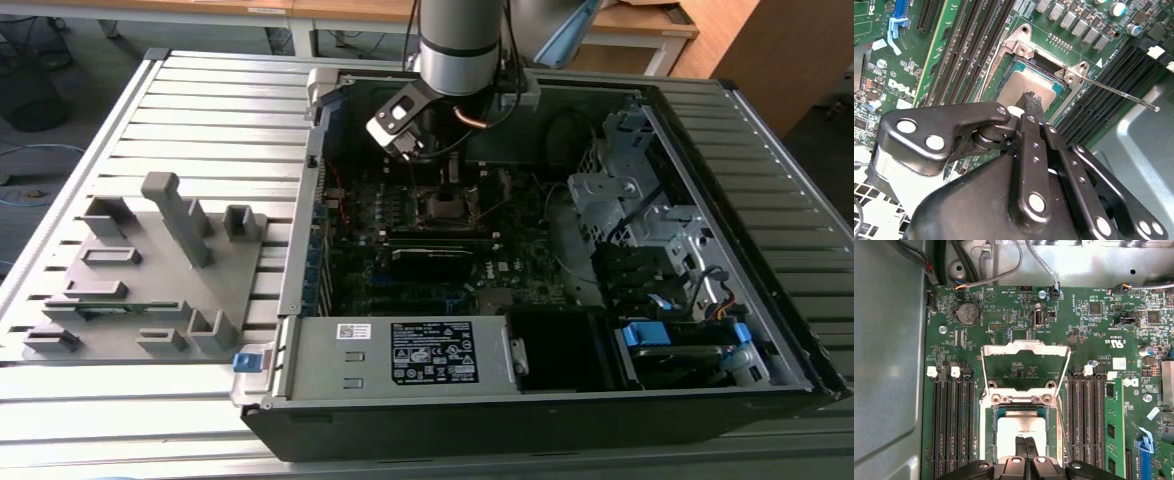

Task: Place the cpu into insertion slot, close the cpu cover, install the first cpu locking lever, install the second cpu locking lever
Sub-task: 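Place the cpu into insertion slot, then close the cpu cover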

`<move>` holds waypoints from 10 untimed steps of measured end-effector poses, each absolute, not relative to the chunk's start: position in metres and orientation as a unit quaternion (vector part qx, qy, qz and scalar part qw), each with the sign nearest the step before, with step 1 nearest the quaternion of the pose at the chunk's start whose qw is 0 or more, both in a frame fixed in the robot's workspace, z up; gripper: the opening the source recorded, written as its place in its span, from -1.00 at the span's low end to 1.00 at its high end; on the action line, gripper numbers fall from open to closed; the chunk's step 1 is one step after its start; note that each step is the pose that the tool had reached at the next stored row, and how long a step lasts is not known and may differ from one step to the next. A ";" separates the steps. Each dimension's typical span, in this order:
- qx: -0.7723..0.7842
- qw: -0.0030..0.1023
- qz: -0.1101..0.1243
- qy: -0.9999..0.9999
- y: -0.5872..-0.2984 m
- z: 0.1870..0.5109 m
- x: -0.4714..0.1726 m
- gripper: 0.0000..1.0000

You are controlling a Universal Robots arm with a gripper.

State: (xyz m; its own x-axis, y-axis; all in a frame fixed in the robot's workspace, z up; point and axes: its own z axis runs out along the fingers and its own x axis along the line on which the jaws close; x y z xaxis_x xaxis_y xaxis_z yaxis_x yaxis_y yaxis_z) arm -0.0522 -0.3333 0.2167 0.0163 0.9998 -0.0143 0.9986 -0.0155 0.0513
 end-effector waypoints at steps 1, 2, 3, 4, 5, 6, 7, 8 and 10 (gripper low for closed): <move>0.713 0.019 0.009 0.701 -0.333 0.217 -0.052 -0.79; 0.713 0.019 0.009 0.701 -0.333 0.217 -0.052 -0.79; 0.713 0.019 0.008 0.701 -0.333 0.217 -0.052 -0.79; 0.713 0.018 0.008 0.701 -0.333 0.217 -0.052 -0.79; 0.713 0.018 0.008 0.701 -0.333 0.217 -0.052 -0.79; 0.713 0.018 0.008 0.701 -0.333 0.217 -0.052 -0.79; 0.713 0.018 0.008 0.701 -0.333 0.217 -0.052 -0.79; 0.713 0.018 0.007 0.701 -0.333 0.217 -0.052 -0.79; 0.713 0.018 0.007 0.701 -0.333 0.217 -0.052 -0.79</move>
State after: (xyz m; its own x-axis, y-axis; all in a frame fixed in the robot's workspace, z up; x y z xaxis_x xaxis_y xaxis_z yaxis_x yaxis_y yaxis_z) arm -0.0522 -0.3333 0.2167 0.0160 0.9998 -0.0144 0.9993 -0.0155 0.0351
